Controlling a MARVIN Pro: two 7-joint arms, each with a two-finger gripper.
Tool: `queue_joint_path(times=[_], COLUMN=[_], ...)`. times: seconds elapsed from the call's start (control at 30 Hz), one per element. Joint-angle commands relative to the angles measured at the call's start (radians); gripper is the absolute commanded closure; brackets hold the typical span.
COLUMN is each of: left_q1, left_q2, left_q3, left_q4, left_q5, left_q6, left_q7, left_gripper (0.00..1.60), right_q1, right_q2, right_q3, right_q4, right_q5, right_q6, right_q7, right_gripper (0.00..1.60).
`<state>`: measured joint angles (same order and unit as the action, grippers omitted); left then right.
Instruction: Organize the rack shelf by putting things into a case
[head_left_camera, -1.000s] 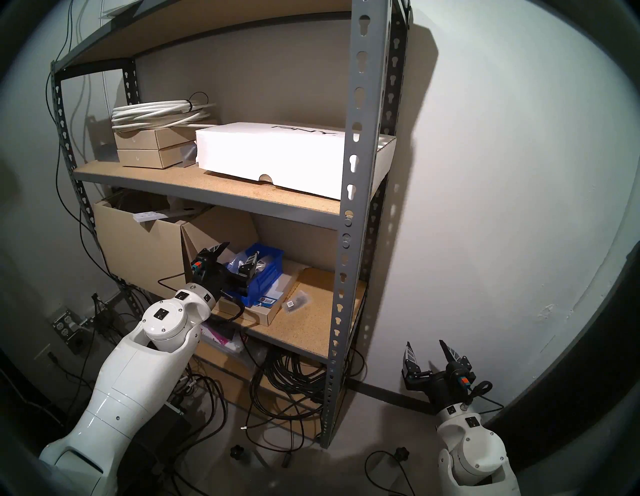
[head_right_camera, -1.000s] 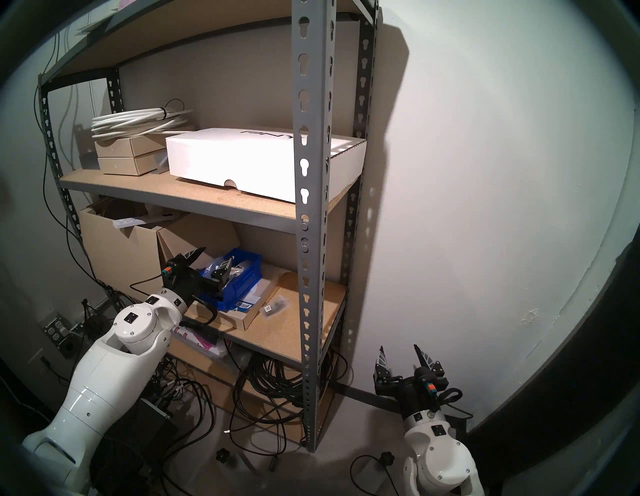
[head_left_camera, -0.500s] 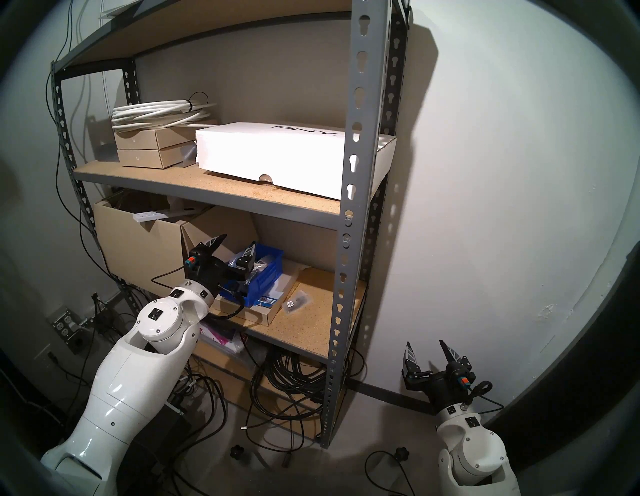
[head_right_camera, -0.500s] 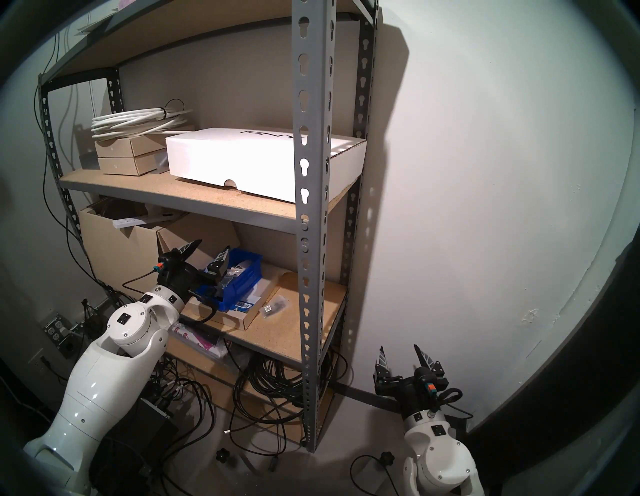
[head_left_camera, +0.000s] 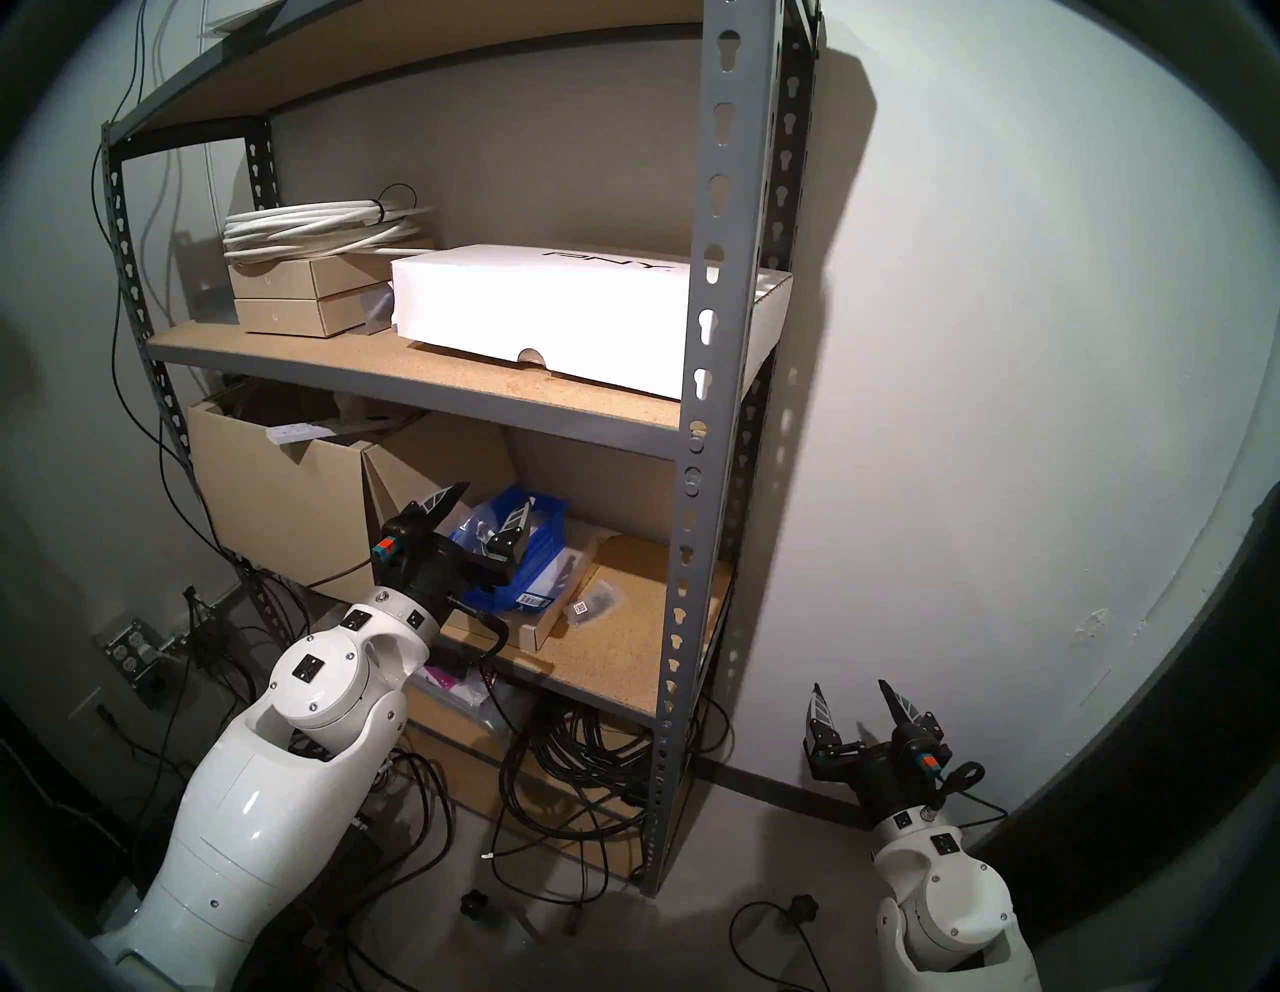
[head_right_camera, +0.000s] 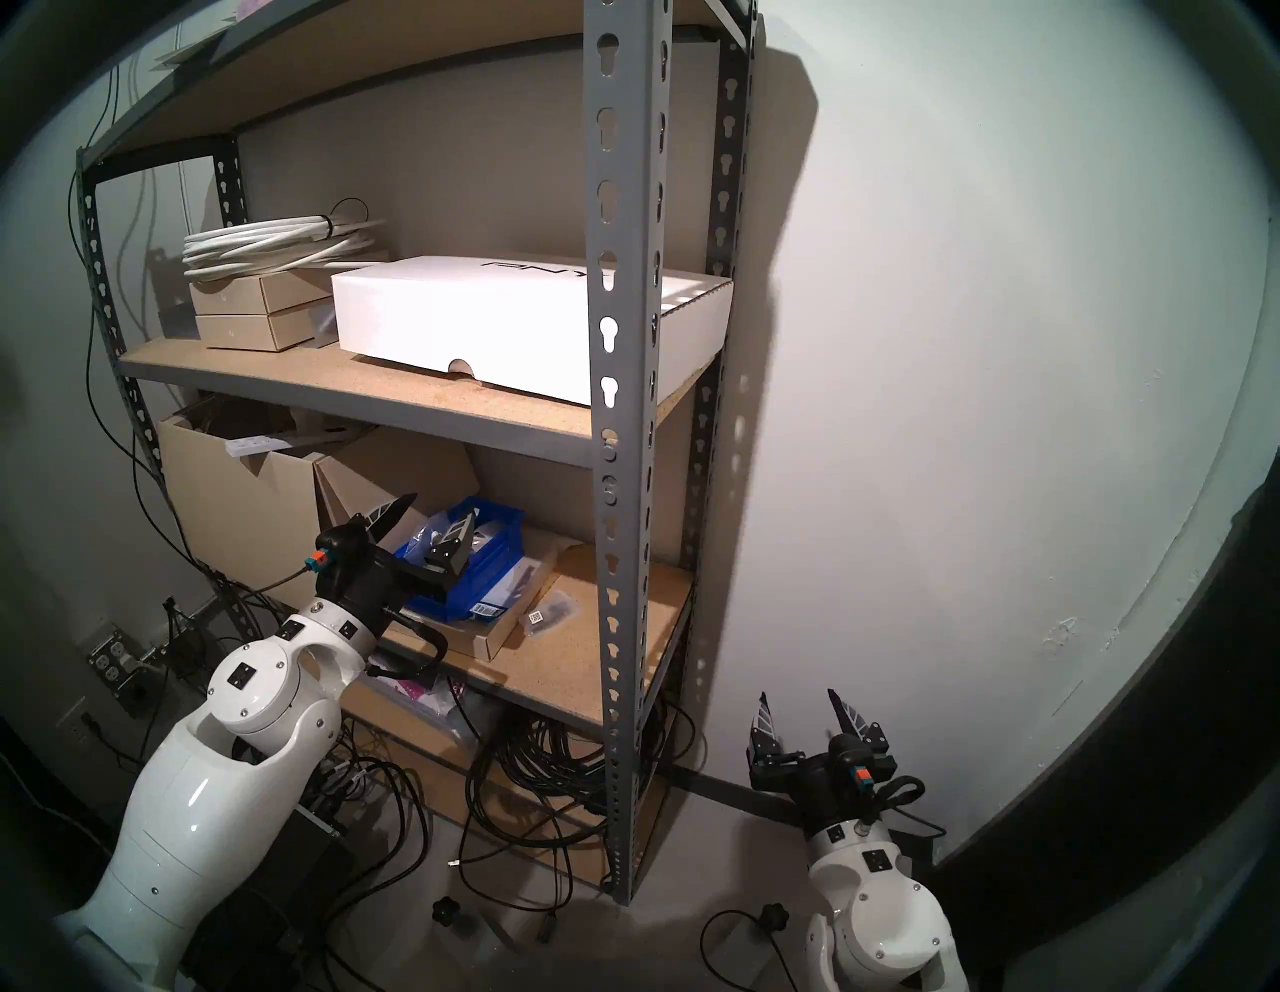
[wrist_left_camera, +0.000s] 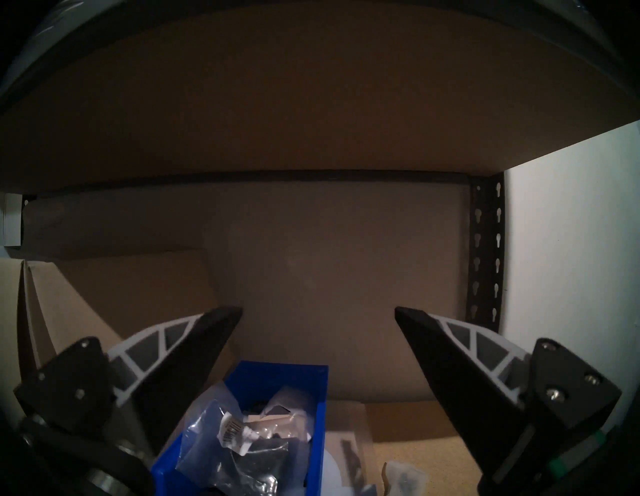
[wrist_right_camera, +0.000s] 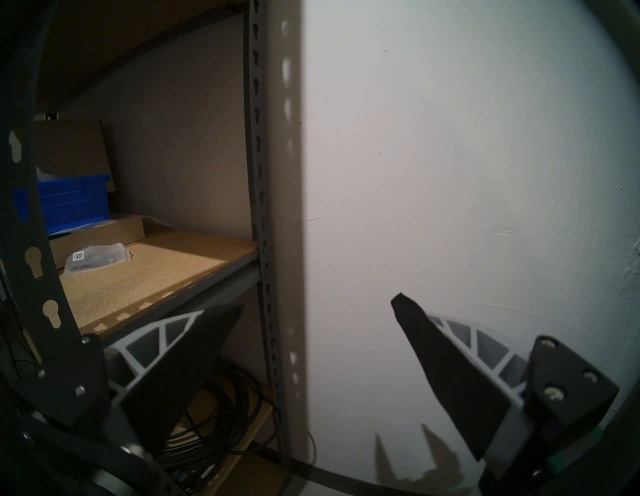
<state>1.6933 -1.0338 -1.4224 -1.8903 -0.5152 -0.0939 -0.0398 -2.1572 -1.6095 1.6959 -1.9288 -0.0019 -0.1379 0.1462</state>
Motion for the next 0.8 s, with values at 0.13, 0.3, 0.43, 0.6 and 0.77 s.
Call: queue_joint_path(times=[0.13,0.3,0.43,0.6,0.77], left_q1=[0.049,0.050,0.048,0.048,0.041], left_q2=[-0.001,-0.002,-0.003,-0.008,-0.015], left_q3=[0.039,0.061,0.078,0.101,0.129], left_q4=[-0.084,-0.081,-0.075,-0.068,-0.050], left_q5=[0.026,0.046,0.052,0.065,0.073], left_q6=[0.011,0.018,0.023,0.023,0.025], left_q7=[0.018,0.035,0.037,0.042,0.042], left_gripper=[0.00,0.00,0.00,0.00,0.00], right_q1=[0.001,0.001,0.001,0.001,0.001], right_q2=[0.000,0.000,0.000,0.000,0.000], right_q3=[0.000,0.000,0.000,0.000,0.000], right_q4=[-0.020,-0.020,-0.020,-0.020,-0.020], right_q5=[0.000,0.000,0.000,0.000,0.000], right_q6=[-0.002,-0.002,-0.002,-0.002,-0.002], right_q7=[0.000,0.000,0.000,0.000,0.000], right_gripper=[0.00,0.00,0.00,0.00,0.00])
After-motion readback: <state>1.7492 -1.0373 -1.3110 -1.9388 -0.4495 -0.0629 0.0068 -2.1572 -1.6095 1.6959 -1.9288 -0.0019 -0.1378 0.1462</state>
